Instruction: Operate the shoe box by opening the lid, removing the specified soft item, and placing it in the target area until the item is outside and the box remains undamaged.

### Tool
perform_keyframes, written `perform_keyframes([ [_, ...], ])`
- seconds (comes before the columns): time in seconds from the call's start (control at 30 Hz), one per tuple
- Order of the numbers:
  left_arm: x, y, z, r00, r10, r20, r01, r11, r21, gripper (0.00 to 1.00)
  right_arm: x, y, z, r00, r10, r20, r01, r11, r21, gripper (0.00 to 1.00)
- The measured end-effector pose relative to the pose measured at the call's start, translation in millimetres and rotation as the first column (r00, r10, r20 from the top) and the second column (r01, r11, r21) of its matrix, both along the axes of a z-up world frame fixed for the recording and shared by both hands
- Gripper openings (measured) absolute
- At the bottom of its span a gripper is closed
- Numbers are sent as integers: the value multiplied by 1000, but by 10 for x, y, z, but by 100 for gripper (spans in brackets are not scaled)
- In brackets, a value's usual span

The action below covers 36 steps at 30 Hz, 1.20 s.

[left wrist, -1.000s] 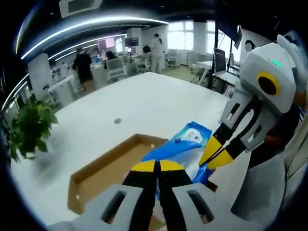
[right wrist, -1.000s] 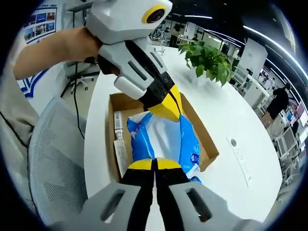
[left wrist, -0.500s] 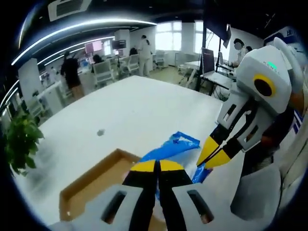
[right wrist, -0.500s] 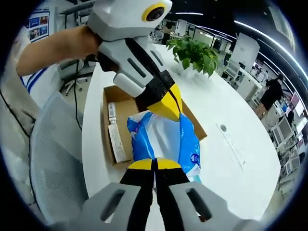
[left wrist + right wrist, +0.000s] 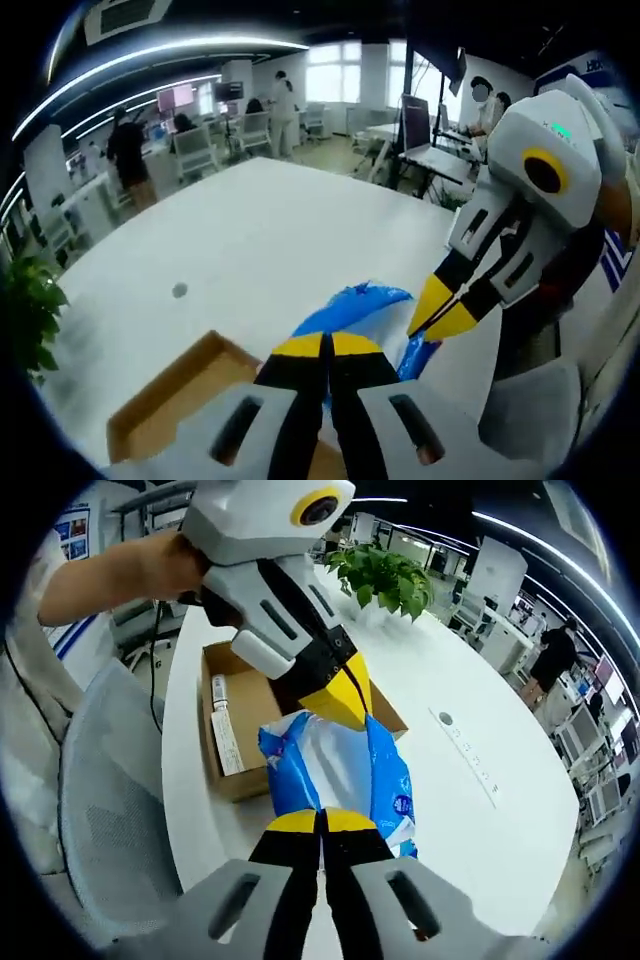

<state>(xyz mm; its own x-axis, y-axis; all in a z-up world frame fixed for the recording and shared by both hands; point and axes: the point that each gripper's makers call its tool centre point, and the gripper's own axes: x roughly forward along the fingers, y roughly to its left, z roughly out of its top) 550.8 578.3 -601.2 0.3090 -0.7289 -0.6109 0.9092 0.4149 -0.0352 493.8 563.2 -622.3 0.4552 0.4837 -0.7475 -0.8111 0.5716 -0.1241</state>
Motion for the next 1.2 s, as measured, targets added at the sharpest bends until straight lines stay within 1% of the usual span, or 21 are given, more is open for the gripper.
perform_keyframes([
  [0.3,-9,-272,-44,999,-33,-11,33,999,-4,0,-17,-231,-56,1000,-3,-6,2,1000,-15,0],
  [0.63,11,-522,-105,998,-58,-26,57,998,-12,0,46,-533,-117,1000,-19,-20,19,999,-29,0],
  [1.0,62,-792,-243,996,-79,-36,79,997,0,0,118,-862,-217,999,-28,-37,26,998,-54,0],
  [1.2,60,-990,-318,993,-112,-37,112,994,9,0,126,-1055,-270,998,-37,-48,33,997,-72,0],
])
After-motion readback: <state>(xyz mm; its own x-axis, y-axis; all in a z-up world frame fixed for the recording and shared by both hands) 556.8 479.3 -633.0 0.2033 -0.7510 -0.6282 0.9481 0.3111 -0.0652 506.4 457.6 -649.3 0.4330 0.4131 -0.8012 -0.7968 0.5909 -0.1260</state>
